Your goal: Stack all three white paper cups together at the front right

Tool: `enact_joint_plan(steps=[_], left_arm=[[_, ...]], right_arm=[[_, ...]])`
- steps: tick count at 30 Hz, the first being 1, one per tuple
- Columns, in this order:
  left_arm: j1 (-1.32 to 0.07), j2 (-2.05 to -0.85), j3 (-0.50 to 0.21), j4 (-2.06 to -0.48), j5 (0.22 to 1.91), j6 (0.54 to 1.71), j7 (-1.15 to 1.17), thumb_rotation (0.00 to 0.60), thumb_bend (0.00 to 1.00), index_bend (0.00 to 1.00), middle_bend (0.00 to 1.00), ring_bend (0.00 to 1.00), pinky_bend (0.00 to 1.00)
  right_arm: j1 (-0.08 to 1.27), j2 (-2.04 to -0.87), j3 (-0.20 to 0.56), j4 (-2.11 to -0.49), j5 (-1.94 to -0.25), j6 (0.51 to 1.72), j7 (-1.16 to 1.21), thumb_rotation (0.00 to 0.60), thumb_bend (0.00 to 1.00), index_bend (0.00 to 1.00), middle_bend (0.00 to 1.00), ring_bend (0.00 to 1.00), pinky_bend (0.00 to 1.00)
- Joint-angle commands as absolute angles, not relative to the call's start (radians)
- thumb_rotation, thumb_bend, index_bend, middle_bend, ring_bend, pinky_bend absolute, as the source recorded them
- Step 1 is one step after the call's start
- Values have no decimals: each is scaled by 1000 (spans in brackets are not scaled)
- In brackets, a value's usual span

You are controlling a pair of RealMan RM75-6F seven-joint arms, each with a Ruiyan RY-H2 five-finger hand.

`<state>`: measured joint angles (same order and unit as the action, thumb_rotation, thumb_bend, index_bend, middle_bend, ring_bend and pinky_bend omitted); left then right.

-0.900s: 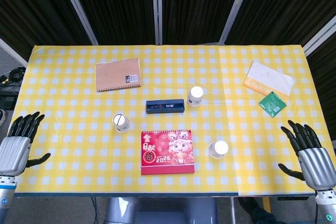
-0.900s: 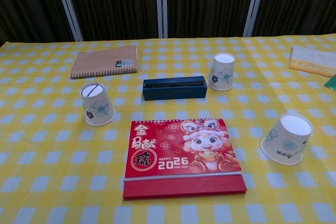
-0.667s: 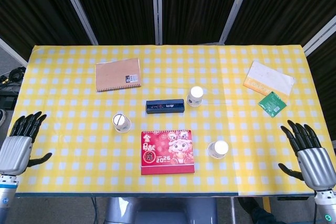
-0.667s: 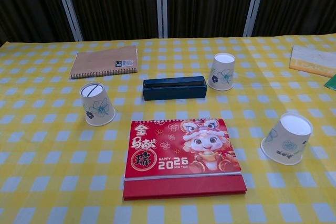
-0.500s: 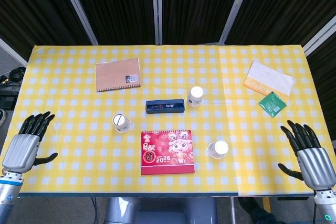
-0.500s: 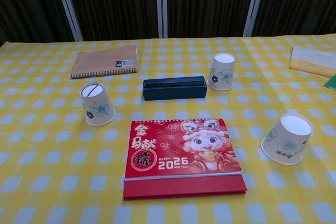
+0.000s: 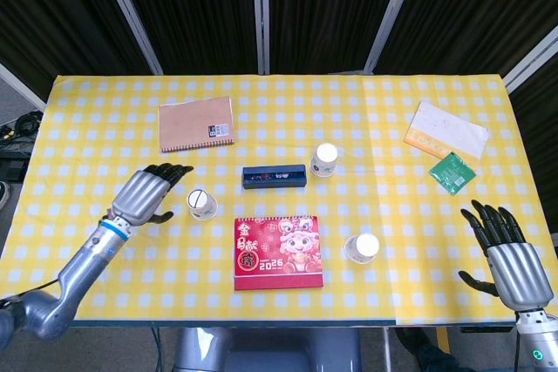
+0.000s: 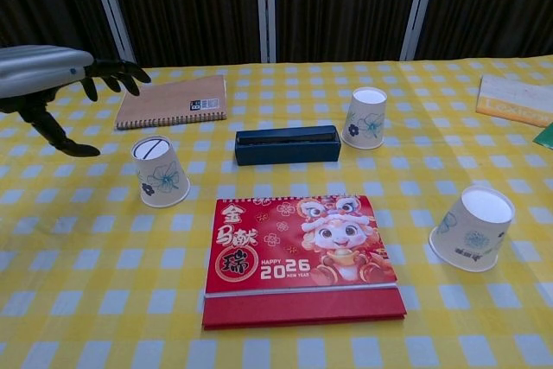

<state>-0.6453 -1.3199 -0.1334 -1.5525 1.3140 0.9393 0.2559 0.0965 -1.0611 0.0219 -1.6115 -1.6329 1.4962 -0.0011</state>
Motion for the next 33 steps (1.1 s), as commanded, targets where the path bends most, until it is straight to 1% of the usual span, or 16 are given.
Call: enact_joint_plan(steps=[1,7,10,12,14,18,23,26,33], left_arm=[[-683,-1359,-148,-1518,1276,894,285,600,239,143,193,202,285],[-726,-1391,-137,-1483,1232,830,324,600,240,165,195,204,310],[-740,-1404,-130,-1472,1213,809,336,600,240,172,197,213,343],[-747,-1412,-126,-1461,1198,804,355,600,241,195,217,232,376],[-751,-1422,-123,-1451,1181,804,372,600,244,238,254,269,419],[-758,-1443,-120,-1437,1156,802,378,600,246,313,317,327,461],[-759,-1470,-117,-1409,1166,825,366,600,261,424,410,407,510],[-759,-1470,-116,-1405,1167,833,367,600,262,454,433,426,519],[-757,-1435,-127,-1447,1185,860,340,600,261,460,438,428,521]], right_arm=[[98,-1060,20,-1612,-1629,1490,-3,600,0,91,0,0,0],[99,-1058,20,-1615,-1623,1485,-2,600,0,91,0,0,0],[100,-1057,22,-1615,-1618,1483,2,600,0,91,0,0,0],[100,-1055,23,-1614,-1615,1484,7,600,0,91,0,0,0],[100,-1054,23,-1613,-1615,1485,14,600,0,91,0,0,0],[100,-1049,21,-1614,-1618,1487,27,600,0,91,0,0,0],[99,-1047,20,-1615,-1621,1489,32,600,0,91,0,0,0],[99,-1046,20,-1615,-1621,1490,35,600,0,91,0,0,0],[99,-1045,20,-1616,-1622,1492,38,600,0,91,0,0,0]])
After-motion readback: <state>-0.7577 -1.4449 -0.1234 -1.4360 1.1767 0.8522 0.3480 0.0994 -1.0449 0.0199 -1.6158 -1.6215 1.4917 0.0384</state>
